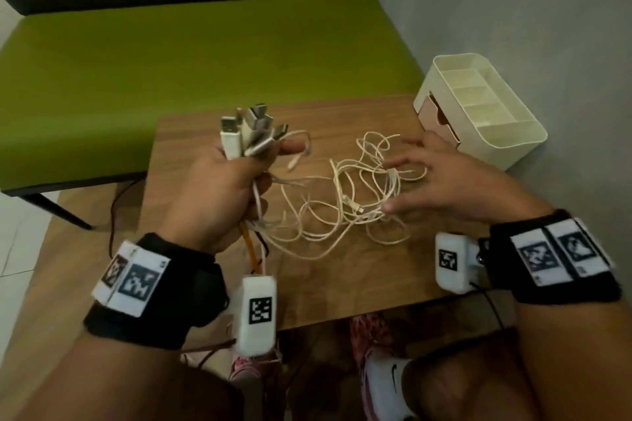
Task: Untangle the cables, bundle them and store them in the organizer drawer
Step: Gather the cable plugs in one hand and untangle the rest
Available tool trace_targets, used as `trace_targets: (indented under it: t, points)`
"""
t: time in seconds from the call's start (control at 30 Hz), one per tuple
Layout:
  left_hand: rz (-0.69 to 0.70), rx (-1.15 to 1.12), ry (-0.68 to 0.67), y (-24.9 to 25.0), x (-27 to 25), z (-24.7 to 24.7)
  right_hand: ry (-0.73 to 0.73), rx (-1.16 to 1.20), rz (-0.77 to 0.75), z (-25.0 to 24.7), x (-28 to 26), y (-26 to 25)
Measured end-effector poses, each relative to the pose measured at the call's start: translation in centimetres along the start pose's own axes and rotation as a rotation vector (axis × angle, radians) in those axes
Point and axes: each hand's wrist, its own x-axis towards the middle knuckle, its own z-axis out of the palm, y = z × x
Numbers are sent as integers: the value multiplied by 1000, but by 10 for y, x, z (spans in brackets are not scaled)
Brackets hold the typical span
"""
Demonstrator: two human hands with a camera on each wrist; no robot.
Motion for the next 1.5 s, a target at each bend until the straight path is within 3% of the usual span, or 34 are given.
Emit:
trace_targets:
  t: [0.1, 0.17, 0.23, 0.33, 0.43, 0.5, 0.57, 0.67, 0.77, 0.8, 0.87, 0.93, 1.0, 1.1, 1.27, 1.37, 1.43, 1.5]
  points:
    - [-68, 49, -97, -8, 1, 4, 217, 329, -247, 13, -6, -20]
    - [-80, 101, -161, -10, -1, 9, 201, 500, -348, 29, -9, -36]
    - [-66, 148, -188, -11, -1, 15, 206, 447, -386, 42, -9, -45]
    - [-54, 121, -111, -14, 5, 16, 316, 257, -406, 40, -11, -44]
    - [-8, 43, 95, -12, 15, 8, 339, 388, -399, 26, -21, -34]
    - [12, 34, 180, -9, 20, 1, 207, 537, -354, 18, -29, -29]
    - [14, 55, 189, -8, 22, -3, -34, 544, -254, 18, -34, -27]
    - [-1, 68, 113, -10, 21, 0, -361, 206, -207, 28, -33, -25]
    - [-28, 28, 3, -10, 17, 9, -555, -65, -197, 21, -37, -26]
    - [-31, 1, -35, -9, 16, 12, -534, -88, -173, 13, -39, -26]
    - [-34, -45, -101, -8, 13, 16, -324, -20, -163, -1, -45, -26]
    - [-48, -76, -170, -8, 9, 22, -2, 202, -191, -4, -45, -29]
    - [-65, -123, -243, -10, 6, 32, 138, 421, -161, 10, -35, -36]
    - [-75, -187, -289, -13, 2, 45, -8, 439, -172, 44, -22, -52]
    - [-3, -172, -120, -11, 8, 33, 9, 480, -216, 31, -30, -43]
    - [26, -217, 43, -6, 18, 16, -315, 439, -266, 13, -40, -32]
    - [44, -198, 93, -6, 21, 9, -564, 210, -265, 19, -41, -33]
    - [41, -133, 95, -7, 21, 8, -643, 21, -265, 29, -36, -29]
